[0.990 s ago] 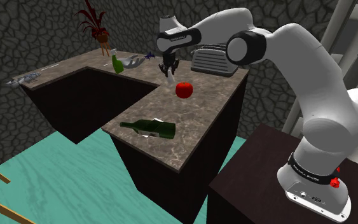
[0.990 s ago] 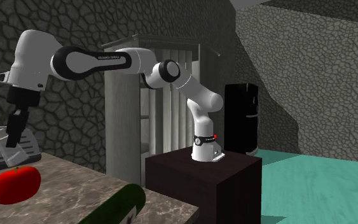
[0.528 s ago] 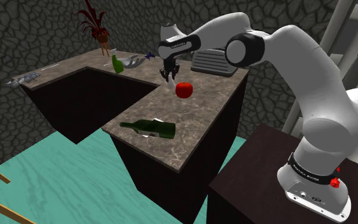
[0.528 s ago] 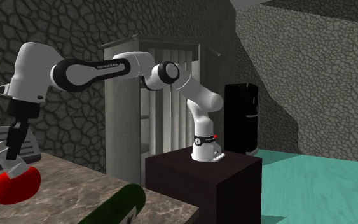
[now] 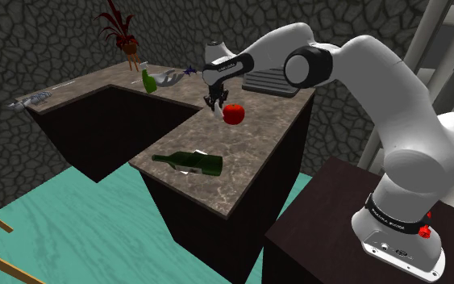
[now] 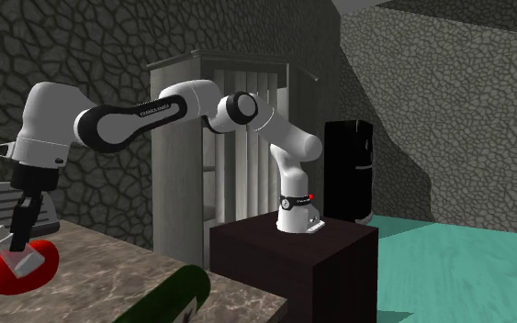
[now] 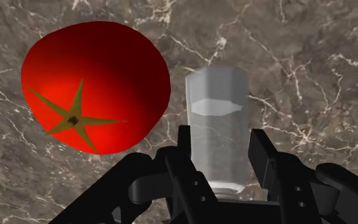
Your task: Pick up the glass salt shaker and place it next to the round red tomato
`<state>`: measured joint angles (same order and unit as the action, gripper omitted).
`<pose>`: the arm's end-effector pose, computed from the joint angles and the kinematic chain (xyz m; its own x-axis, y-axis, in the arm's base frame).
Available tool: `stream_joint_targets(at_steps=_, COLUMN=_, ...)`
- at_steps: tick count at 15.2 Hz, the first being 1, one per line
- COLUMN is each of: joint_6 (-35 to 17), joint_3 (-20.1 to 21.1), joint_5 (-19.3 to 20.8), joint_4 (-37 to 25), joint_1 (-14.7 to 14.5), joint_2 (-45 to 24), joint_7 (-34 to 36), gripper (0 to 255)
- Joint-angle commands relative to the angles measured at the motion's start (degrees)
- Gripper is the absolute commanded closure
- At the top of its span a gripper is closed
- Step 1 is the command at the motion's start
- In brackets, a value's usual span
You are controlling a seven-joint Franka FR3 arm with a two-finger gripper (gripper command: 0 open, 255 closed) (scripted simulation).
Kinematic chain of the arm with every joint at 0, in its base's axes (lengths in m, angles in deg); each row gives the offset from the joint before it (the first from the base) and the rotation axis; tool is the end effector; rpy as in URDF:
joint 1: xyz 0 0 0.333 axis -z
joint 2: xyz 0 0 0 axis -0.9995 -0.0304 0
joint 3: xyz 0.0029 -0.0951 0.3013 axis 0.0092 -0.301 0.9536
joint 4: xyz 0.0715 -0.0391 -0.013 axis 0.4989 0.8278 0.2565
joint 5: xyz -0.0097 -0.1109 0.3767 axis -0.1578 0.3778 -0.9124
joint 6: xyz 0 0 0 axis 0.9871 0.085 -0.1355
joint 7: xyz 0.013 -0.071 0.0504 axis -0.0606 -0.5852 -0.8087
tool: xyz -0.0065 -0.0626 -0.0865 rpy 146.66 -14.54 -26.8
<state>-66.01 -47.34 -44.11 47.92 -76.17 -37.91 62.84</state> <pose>0.7959 -0.0826 0.2876 0.9584 -0.1903 0.2128 -0.2002 -0.9794 0.0255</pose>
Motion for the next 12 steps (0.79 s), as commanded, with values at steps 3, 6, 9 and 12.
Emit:
stream_joint_targets(at_steps=3, joint_6=-2.0, joint_3=-0.2, joint_5=0.2, joint_4=0.5, joint_1=0.0, joint_2=-1.5, joint_7=0.2, gripper=255)
stream_joint_targets(at_steps=6, joint_6=-3.4, joint_3=-0.4, joint_5=0.4, joint_4=0.6, joint_1=-0.1, joint_2=-2.7, joint_7=0.4, gripper=255)
stream_joint_targets(at_steps=9, joint_6=-4.6, joint_3=-0.6, joint_5=0.6, joint_4=0.6, joint_1=-0.2, joint_2=-4.1, joint_7=0.5, gripper=255)
stream_joint_targets(at_steps=12, joint_6=-5.8, joint_3=-0.8, joint_5=0.7, joint_4=0.3, joint_1=-0.2, joint_2=-5.5, joint_7=0.6, gripper=255)
